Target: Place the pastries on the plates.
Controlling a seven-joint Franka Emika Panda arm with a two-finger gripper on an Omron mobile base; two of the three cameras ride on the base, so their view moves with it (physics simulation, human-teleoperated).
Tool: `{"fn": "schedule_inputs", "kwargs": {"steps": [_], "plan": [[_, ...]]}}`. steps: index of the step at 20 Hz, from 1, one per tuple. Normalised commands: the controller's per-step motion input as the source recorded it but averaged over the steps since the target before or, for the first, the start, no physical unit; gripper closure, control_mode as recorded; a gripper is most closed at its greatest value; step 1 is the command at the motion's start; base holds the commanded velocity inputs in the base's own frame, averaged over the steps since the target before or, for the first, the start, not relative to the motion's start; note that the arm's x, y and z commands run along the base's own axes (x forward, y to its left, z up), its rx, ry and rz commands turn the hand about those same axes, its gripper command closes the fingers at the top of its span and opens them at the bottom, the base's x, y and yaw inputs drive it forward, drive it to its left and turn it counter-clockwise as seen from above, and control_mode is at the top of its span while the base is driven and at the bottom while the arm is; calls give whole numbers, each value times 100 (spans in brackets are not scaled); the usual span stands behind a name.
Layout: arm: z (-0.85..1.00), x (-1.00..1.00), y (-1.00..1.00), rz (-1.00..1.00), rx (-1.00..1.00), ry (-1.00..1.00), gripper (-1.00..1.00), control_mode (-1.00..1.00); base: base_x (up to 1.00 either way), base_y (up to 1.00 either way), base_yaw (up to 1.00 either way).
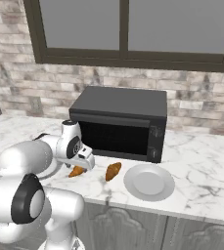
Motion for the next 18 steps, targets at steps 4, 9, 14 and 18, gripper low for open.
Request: {"fn": "schedule_inputs", "kwargs": {"steps": [4, 9, 14, 18], "plan": [[-4, 8, 0, 0, 0, 0, -100, -100, 0, 0, 0], [-6, 12, 0, 0, 0, 0, -100, -100, 0, 0, 0], [-20, 3, 0, 0, 0, 0, -100, -100, 0, 0, 0], [-1, 0, 0, 0, 0, 0, 100, -100, 0, 0, 0]]}}
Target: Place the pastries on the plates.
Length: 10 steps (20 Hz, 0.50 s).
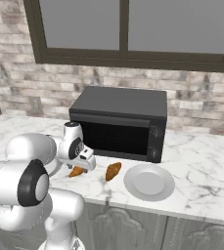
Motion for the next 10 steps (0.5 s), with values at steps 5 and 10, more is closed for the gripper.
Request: {"fn": "schedule_inputs", "kwargs": {"steps": [5, 10], "plan": [[0, 0, 0, 0, 0, 0, 100, -100, 0, 0, 0], [0, 0, 0, 0, 0, 0, 100, -100, 0, 0, 0]]}}
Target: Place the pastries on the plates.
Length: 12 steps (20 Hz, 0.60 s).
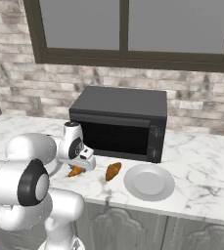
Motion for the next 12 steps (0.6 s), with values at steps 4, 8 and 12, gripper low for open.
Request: {"fn": "schedule_inputs", "kwargs": {"steps": [4, 8, 12], "plan": [[31, -35, 2, 0, 1, -6, 100, -100, 0, 0, 0], [49, -32, 28, 0, 2, -8, 100, -100, 0, 0, 0], [55, -30, 44, 0, 1, 0, 100, -100, 0, 0, 0]]}}
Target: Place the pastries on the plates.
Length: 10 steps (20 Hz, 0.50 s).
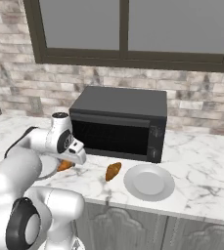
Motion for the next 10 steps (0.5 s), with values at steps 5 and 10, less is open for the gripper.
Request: {"fn": "schedule_inputs", "kwargs": {"steps": [5, 10], "plan": [[24, -6, 62, 0, 0, 0, 100, -100, 0, 0, 0], [0, 11, 90, 0, -5, 0, 100, -100, 0, 0, 0]]}}
